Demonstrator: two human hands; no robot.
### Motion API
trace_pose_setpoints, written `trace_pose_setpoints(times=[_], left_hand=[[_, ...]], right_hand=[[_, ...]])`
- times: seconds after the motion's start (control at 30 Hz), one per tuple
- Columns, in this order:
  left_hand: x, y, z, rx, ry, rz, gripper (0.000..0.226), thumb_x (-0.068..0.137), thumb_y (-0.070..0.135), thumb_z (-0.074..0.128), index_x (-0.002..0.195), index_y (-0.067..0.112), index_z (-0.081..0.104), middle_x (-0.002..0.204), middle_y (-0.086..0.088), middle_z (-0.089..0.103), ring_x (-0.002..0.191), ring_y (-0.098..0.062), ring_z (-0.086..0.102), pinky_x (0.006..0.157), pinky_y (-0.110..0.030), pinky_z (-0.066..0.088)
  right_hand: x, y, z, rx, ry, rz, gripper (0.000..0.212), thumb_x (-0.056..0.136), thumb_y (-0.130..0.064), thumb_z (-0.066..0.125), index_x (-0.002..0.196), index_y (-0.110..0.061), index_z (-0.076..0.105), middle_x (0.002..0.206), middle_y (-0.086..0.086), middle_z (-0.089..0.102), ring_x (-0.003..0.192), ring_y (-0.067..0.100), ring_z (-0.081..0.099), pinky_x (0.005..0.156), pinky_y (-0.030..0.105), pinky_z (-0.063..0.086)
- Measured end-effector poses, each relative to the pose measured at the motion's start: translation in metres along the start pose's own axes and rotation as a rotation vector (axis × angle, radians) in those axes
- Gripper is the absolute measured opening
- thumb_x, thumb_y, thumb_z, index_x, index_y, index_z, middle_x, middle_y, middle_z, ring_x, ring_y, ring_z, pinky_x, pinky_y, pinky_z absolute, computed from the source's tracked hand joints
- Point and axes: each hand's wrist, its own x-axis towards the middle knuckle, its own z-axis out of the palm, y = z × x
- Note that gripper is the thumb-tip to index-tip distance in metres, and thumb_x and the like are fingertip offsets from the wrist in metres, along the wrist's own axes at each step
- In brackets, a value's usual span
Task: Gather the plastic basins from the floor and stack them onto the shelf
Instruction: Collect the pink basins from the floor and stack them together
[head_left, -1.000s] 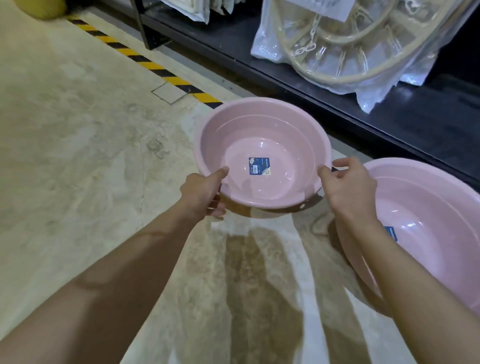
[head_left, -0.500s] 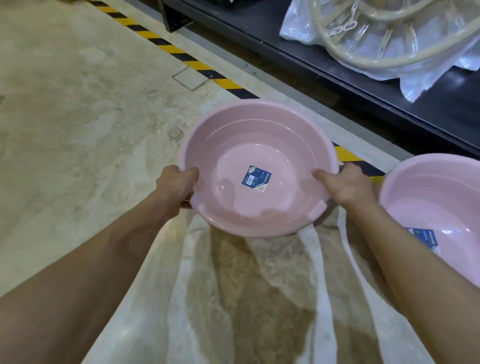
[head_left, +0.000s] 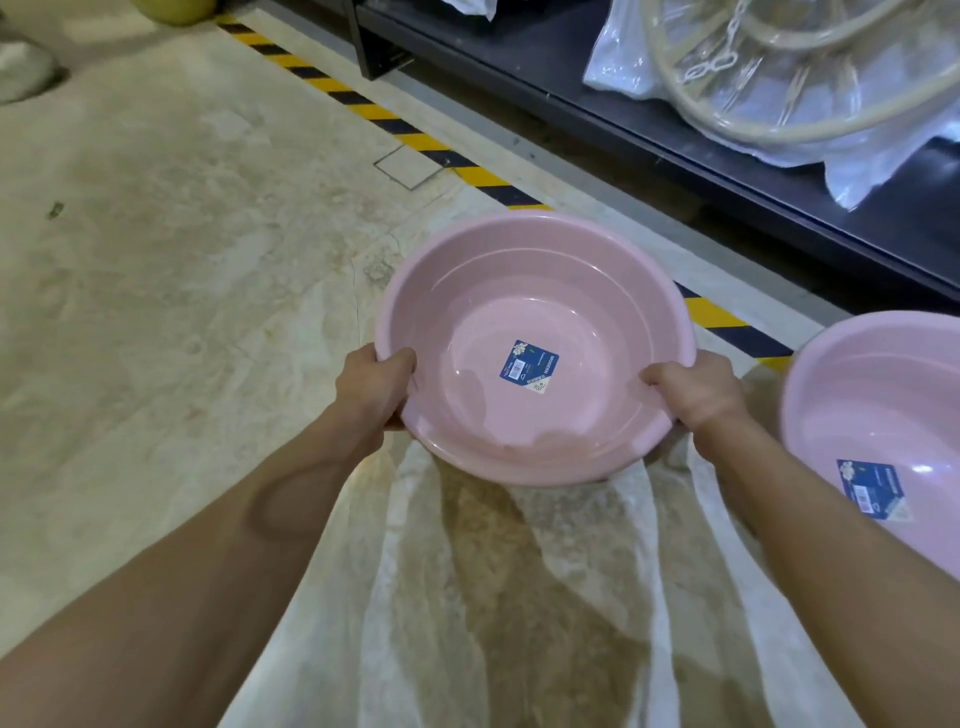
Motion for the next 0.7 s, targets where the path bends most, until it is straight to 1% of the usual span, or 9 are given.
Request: trace_pose_setpoints(times=[0.07, 0.13, 0.2, 0.27, 0.37, 0.47, 0.53, 0.6, 0.7], left_hand=[[-0.002, 0.003, 0.0, 0.012, 0.011, 0.036, 0.032, 0.085, 0.016, 0.056, 0.115, 0.01, 0.064, 0.101, -0.014, 0.072, 0.079, -0.033, 0.073, 0.053, -0.036, 0.062], [-0.006, 0.014, 0.001, 0.025, 0.041, 0.091, 0.022, 0.084, 0.017, 0.056, 0.103, 0.014, 0.066, 0.096, -0.012, 0.072, 0.074, -0.03, 0.071, 0.053, -0.034, 0.062], [-0.013, 0.031, 0.004, 0.021, 0.059, 0.142, 0.011, 0.081, 0.018, 0.055, 0.089, 0.019, 0.063, 0.092, -0.01, 0.07, 0.072, -0.03, 0.069, 0.055, -0.035, 0.061], [-0.022, 0.051, 0.011, 0.014, 0.04, 0.184, 0.01, 0.079, 0.017, 0.055, 0.085, 0.021, 0.062, 0.088, -0.009, 0.07, 0.069, -0.029, 0.068, 0.053, -0.032, 0.058], [-0.04, 0.082, 0.03, 0.023, -0.034, 0.24, 0.015, 0.077, 0.014, 0.054, 0.088, 0.015, 0.063, 0.083, -0.009, 0.069, 0.064, -0.027, 0.067, 0.045, -0.028, 0.056], [-0.065, 0.113, 0.062, 0.033, -0.112, 0.314, 0.033, 0.072, 0.016, 0.054, 0.101, 0.008, 0.067, 0.084, -0.01, 0.068, 0.067, -0.03, 0.067, 0.055, -0.034, 0.059], [-0.086, 0.132, 0.092, 0.048, -0.182, 0.364, 0.039, 0.073, 0.017, 0.054, 0.108, 0.006, 0.068, 0.086, -0.011, 0.068, 0.071, -0.031, 0.067, 0.058, -0.035, 0.059], [-0.11, 0.144, 0.126, 0.073, -0.268, 0.414, 0.035, 0.08, 0.016, 0.055, 0.111, 0.005, 0.068, 0.09, -0.013, 0.069, 0.074, -0.03, 0.068, 0.054, -0.033, 0.058], [-0.146, 0.15, 0.177, 0.118, -0.373, 0.462, 0.021, 0.084, 0.014, 0.055, 0.098, 0.008, 0.068, 0.093, -0.016, 0.07, 0.072, -0.03, 0.068, 0.051, -0.032, 0.061]], right_hand=[[-0.003, 0.0, -0.005, 0.067, 0.013, -0.016, 0.018, 0.078, -0.019, 0.071, 0.096, -0.02, 0.067, 0.1, 0.012, 0.071, 0.104, 0.039, 0.067, 0.09, 0.046, 0.057], [-0.007, -0.004, -0.013, 0.098, 0.019, -0.046, 0.018, 0.076, -0.02, 0.07, 0.094, -0.022, 0.067, 0.1, 0.01, 0.072, 0.104, 0.04, 0.067, 0.094, 0.05, 0.056], [-0.011, -0.013, -0.029, 0.118, 0.022, -0.081, 0.017, 0.074, -0.022, 0.069, 0.091, -0.024, 0.067, 0.096, 0.007, 0.073, 0.102, 0.039, 0.068, 0.093, 0.051, 0.057], [-0.015, -0.023, -0.052, 0.133, 0.042, -0.113, 0.013, 0.073, -0.025, 0.067, 0.086, -0.027, 0.065, 0.088, -0.002, 0.07, 0.099, 0.036, 0.069, 0.091, 0.049, 0.058], [-0.022, -0.03, -0.097, 0.128, 0.13, -0.185, 0.01, 0.074, -0.023, 0.066, 0.084, -0.027, 0.064, 0.086, -0.004, 0.067, 0.099, 0.035, 0.067, 0.088, 0.047, 0.058], [-0.029, -0.024, -0.149, 0.158, 0.247, -0.182, 0.019, 0.077, -0.019, 0.068, 0.096, -0.022, 0.064, 0.084, -0.003, 0.064, 0.095, 0.034, 0.067, 0.075, 0.04, 0.058], [-0.036, -0.012, -0.191, 0.148, 0.329, -0.154, 0.019, 0.075, -0.022, 0.068, 0.093, -0.021, 0.063, 0.082, -0.003, 0.064, 0.091, 0.033, 0.067, 0.077, 0.044, 0.06], [-0.047, 0.007, -0.232, 0.144, 0.406, -0.112, 0.025, 0.072, -0.026, 0.068, 0.095, -0.017, 0.067, 0.081, -0.001, 0.066, 0.082, 0.029, 0.068, 0.072, 0.042, 0.06], [-0.067, 0.043, -0.284, 0.176, 0.493, -0.045, 0.034, 0.069, -0.025, 0.068, 0.099, -0.011, 0.072, 0.078, 0.004, 0.067, 0.069, 0.027, 0.065, 0.06, 0.03, 0.052]])
